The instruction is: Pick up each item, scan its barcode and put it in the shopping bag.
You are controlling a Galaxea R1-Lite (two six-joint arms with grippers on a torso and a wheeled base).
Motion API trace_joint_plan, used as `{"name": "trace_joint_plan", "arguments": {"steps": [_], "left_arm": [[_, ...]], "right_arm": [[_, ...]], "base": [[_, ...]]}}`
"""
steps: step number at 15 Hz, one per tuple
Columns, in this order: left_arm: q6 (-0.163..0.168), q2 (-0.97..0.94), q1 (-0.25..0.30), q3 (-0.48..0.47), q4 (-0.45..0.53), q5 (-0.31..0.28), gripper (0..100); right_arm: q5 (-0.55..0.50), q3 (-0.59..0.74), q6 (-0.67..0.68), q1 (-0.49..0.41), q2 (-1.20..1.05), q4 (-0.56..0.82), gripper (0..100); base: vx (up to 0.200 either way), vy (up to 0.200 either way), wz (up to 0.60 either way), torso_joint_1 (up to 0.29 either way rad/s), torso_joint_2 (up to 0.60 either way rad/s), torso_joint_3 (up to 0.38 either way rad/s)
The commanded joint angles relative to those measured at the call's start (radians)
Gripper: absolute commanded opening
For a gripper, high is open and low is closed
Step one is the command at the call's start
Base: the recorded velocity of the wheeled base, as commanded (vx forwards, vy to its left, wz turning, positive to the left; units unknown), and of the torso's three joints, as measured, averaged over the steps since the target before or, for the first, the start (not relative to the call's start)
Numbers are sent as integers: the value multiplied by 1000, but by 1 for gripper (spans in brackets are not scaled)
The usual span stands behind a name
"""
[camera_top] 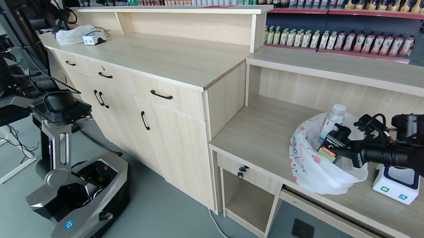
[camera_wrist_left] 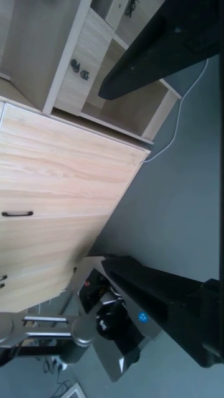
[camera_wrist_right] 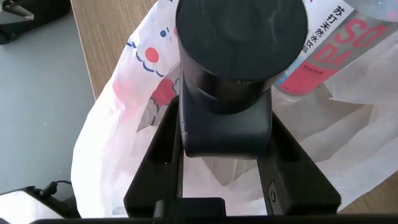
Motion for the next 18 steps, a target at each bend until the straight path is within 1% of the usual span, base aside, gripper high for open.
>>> {"name": "trace_joint_plan", "arguments": {"steps": [1,9,18], "left_arm": [[0,2,1,0,0,0,100],[0,2,1,0,0,0,100],[0,2,1,0,0,0,100]], "right_arm": [[3,-13,0,19,69,-20,0],[3,-63,-6,30,196,-145,0],[4,-82,-12,31,222,-145,0]], "base": [[0,0,0,0,0,0],[0,0,0,0,0,0],[0,0,0,0,0,0]]}}
